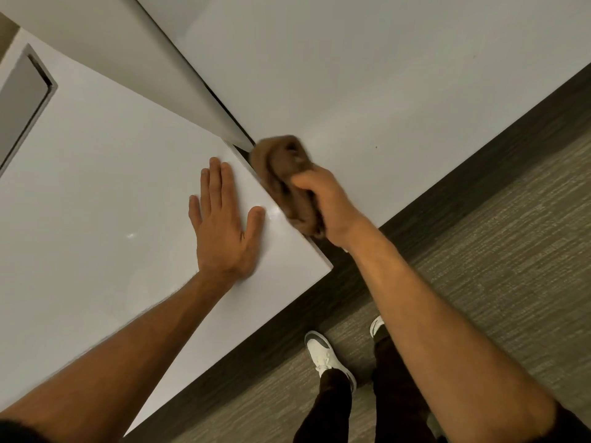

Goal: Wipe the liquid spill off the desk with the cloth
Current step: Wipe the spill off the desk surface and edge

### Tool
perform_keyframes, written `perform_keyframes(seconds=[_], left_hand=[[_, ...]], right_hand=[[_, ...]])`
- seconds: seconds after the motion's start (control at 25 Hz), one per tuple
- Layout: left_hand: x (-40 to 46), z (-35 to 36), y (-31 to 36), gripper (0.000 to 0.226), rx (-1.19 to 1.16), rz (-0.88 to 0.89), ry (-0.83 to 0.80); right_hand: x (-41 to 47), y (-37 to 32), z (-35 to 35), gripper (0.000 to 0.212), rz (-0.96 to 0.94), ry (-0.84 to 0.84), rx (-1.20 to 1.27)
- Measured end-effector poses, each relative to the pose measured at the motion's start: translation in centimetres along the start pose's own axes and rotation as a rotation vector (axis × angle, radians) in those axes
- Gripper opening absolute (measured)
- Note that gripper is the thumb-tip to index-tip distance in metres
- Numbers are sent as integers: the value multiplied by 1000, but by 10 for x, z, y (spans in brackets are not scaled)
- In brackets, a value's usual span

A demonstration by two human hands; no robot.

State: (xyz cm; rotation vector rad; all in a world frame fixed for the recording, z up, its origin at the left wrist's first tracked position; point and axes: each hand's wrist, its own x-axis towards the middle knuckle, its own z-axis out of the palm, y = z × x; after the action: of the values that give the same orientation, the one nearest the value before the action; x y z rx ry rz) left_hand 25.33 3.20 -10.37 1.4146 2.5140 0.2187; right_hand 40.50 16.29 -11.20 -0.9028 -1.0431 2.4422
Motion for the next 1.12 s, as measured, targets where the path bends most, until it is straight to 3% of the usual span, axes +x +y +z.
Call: perform_keyframes(seconds=[0.16, 0.52, 0.6, 0.76, 0.84, 1.0, 1.12], left_hand=[[2, -2, -1, 70, -32, 2, 7], [5, -3, -2, 73, 22, 29, -36], [2, -1, -1, 73, 25, 43, -50], [4, -4, -3, 71, -1, 75, -68], [5, -9, -8, 70, -30, 119, -120], [-45, -19, -60, 74, -26, 423, -266], [-84, -36, -122, 74, 60, 599, -333]], right_hand=[[40, 3, 32, 49, -18, 2, -374], [-59, 51, -1, 57, -66, 172, -525], [-77, 63, 6, 54, -134, 306, -518], [-100, 101, 60, 53, -396, 858, -593], [-102, 126, 92, 58, -473, 1054, -568], [-108, 170, 144, 64, -484, 1171, -298], [-115, 192, 176, 66, -477, 1165, -277]])
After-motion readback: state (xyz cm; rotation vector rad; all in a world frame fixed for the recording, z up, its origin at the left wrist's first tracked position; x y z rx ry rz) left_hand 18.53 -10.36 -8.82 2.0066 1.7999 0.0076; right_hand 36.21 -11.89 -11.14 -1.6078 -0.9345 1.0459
